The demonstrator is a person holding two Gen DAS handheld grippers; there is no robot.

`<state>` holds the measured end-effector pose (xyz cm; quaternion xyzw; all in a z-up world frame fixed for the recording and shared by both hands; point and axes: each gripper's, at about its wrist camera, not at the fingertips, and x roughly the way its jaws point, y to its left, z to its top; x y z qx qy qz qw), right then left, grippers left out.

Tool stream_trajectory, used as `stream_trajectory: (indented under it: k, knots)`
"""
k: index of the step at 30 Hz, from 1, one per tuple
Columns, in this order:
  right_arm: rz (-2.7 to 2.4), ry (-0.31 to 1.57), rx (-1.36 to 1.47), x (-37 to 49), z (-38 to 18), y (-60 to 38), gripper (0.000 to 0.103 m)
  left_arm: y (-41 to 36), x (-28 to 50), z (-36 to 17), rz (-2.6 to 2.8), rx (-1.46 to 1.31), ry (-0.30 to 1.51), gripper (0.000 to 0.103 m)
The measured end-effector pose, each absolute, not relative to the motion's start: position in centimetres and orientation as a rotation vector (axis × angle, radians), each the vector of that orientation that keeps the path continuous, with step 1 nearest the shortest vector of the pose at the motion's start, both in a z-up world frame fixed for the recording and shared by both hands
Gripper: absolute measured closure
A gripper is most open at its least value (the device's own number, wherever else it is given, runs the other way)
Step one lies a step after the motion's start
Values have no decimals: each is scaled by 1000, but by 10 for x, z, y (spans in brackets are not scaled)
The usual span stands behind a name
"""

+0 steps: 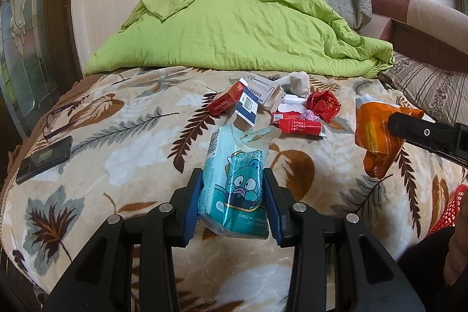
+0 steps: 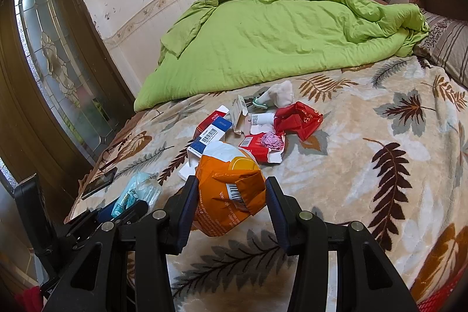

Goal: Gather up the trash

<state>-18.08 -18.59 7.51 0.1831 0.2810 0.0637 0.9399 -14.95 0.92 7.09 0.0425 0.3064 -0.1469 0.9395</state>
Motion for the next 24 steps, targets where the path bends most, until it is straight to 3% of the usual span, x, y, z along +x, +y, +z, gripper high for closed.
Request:
stream_trajectory:
  k: [24]
  knots:
    - [109,563,485,-219,84,-210,53,5,-175,86,-445,107,599,65]
